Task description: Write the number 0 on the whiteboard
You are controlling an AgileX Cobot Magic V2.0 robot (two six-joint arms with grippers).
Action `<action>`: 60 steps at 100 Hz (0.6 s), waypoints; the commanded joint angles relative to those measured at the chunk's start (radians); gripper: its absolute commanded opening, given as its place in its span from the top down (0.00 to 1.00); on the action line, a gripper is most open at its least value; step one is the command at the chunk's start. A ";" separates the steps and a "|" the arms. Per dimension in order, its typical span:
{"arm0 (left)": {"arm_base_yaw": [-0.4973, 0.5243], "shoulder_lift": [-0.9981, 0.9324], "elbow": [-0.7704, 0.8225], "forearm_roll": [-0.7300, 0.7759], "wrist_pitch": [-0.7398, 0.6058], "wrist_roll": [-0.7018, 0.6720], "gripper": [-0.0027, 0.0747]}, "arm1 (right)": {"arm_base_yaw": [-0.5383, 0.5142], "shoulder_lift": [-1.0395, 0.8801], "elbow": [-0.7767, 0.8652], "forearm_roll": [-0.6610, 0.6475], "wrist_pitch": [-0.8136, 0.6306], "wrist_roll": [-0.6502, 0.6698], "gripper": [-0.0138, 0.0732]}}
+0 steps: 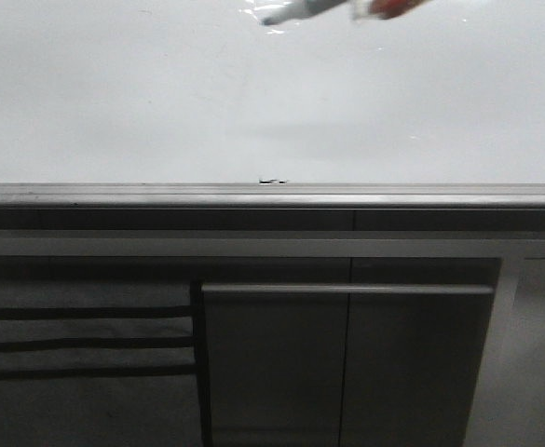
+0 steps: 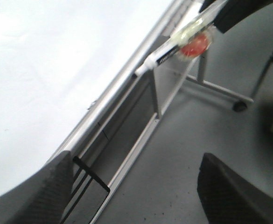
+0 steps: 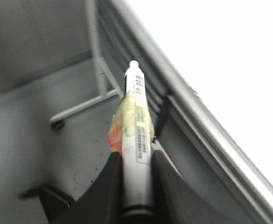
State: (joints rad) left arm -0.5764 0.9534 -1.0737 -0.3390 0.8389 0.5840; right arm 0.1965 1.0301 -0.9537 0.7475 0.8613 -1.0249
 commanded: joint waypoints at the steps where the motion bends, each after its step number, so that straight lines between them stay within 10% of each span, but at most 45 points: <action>1: 0.065 -0.090 0.051 -0.031 -0.124 -0.088 0.30 | -0.082 -0.051 0.034 0.067 -0.103 0.096 0.86; 42: 0.313 -0.249 0.307 -0.044 -0.333 -0.194 0.30 | -0.120 0.022 0.124 0.283 -0.145 0.132 0.86; 60: 0.318 -0.235 0.308 -0.057 -0.340 -0.194 0.30 | -0.011 0.075 -0.002 -0.078 -0.240 0.449 0.86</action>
State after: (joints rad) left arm -0.2615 0.7098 -0.7398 -0.3627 0.5781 0.3999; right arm 0.1232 1.1028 -0.8736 0.8331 0.7059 -0.7348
